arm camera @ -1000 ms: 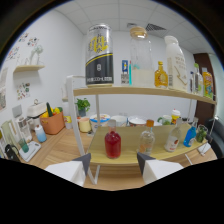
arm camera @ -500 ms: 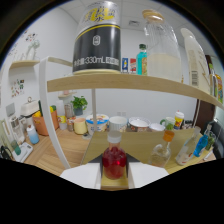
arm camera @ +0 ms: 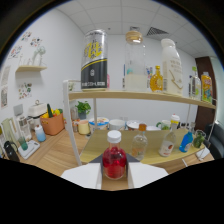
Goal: Make me a cup of Vodka Sunrise.
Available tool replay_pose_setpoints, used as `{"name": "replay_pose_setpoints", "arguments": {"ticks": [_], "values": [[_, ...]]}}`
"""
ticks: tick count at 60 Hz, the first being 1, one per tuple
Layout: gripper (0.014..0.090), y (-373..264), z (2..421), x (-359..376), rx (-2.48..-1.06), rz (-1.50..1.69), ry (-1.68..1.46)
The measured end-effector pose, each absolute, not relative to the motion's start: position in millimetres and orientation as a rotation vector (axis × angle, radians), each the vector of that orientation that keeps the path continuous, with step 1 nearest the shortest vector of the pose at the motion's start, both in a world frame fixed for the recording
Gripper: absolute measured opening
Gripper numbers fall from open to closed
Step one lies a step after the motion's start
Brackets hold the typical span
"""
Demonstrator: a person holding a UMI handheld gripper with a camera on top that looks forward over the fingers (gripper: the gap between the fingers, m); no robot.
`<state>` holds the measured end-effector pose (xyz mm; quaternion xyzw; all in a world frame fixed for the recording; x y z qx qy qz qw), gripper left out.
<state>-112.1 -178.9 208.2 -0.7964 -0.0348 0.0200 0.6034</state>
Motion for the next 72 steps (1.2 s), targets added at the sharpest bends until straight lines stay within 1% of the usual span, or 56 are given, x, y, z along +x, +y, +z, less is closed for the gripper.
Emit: {"name": "replay_pose_setpoints", "arguments": {"ticks": [9, 17, 25, 31, 40, 51, 59, 66, 72], "values": [[0.0347, -209, 183, -90, -1.886, 0.093, -0.016], [0.0346, -223, 163, -66, -1.918, 0.18, 0.094], [0.0347, -228, 159, -52, -1.908, 0.372, 0.296], [0.0347, -225, 162, -48, -1.867, 0.613, 0.523], [0.0345, -216, 174, -45, -1.723, 0.96, 0.828], [0.0343, -209, 194, -37, -1.486, 1.328, 1.13], [0.0343, -205, 200, -33, -1.321, 1.554, 1.305], [0.0342, -204, 212, -27, -1.136, 1.739, 1.427], [0.0344, -205, 219, -27, -1.068, 1.812, 1.468]]}}
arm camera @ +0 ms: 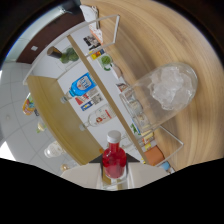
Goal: Make me a cup of Vodka Sunrise.
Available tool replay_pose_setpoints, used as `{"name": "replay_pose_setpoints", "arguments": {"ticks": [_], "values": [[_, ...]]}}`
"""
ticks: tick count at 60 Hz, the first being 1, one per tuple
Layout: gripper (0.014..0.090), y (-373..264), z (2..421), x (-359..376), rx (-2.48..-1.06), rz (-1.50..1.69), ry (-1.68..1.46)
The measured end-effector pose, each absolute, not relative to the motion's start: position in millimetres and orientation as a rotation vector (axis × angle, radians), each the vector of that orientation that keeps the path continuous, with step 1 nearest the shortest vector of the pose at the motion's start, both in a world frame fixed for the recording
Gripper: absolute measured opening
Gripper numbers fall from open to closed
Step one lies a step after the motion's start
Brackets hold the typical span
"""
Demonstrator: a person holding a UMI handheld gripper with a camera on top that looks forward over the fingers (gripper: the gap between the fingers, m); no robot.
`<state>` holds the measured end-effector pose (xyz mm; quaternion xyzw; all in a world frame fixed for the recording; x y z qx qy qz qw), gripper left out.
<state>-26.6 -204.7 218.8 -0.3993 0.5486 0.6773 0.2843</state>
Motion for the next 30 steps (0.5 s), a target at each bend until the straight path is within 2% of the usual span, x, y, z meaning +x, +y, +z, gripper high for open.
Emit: {"name": "replay_pose_setpoints", "arguments": {"ticks": [6, 12, 20, 30], "values": [[0.0343, -204, 222, -27, -1.045, 1.839, 1.489], [0.0345, -205, 223, -27, -1.103, 1.773, 1.448], [0.0345, -209, 232, -28, -1.288, 1.538, 1.24], [0.0345, -215, 260, -50, -1.549, 1.057, 0.752]]}}
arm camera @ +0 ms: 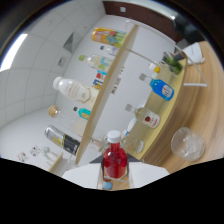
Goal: Make me a cup of Vodka Sunrise.
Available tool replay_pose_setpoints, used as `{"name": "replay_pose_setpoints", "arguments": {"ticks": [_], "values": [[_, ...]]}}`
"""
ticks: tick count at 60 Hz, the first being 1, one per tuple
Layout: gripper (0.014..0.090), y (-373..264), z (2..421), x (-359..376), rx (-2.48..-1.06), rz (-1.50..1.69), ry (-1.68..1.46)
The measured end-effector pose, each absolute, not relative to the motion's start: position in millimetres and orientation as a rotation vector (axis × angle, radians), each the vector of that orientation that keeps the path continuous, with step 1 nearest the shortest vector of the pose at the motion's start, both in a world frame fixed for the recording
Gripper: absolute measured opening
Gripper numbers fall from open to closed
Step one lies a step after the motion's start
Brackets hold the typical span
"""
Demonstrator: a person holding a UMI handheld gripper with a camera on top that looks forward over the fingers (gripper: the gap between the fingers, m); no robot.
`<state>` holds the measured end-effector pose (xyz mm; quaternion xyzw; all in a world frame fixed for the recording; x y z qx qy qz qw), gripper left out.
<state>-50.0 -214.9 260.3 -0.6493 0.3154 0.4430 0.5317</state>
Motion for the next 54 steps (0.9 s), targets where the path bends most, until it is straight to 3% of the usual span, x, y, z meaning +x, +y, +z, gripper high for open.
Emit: {"name": "replay_pose_setpoints", "arguments": {"ticks": [8, 18, 36, 54], "values": [[0.0346, -213, 251, -83, -1.674, 0.676, 0.405], [0.0345, -201, 178, -119, -1.824, 0.365, 0.161], [0.0345, -196, 58, -150, -2.043, 0.149, -0.022], [0.0346, -197, 20, -153, -2.142, 0.068, -0.041]]}}
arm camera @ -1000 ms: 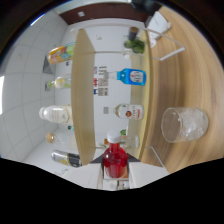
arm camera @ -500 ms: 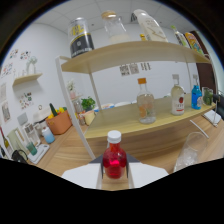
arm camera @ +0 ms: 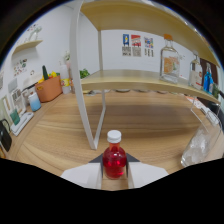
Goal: Make me a cup of Vodka Sunrise.
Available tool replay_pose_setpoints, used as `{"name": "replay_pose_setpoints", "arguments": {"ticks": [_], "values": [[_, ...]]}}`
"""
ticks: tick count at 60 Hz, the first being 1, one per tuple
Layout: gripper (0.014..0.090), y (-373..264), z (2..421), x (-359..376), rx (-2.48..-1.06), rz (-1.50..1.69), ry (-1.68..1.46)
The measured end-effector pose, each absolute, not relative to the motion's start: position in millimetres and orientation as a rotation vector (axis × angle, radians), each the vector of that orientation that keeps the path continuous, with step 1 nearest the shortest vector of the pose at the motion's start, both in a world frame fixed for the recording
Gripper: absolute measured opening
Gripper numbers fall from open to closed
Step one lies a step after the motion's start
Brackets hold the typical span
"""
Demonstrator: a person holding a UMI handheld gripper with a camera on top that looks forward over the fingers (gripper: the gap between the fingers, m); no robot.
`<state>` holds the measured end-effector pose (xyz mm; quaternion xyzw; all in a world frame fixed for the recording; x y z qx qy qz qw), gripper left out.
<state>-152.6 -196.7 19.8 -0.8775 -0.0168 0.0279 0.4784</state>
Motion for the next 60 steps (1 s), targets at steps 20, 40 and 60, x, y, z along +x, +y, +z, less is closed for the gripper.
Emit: {"name": "replay_pose_setpoints", "arguments": {"ticks": [20, 40, 60], "values": [[0.0365, -196, 19, -155, -2.142, 0.045, -0.053], [0.0847, -218, 52, -157, -2.134, 0.122, -0.076], [0.0867, -275, 159, -89, -1.972, 0.126, -0.032]]}}
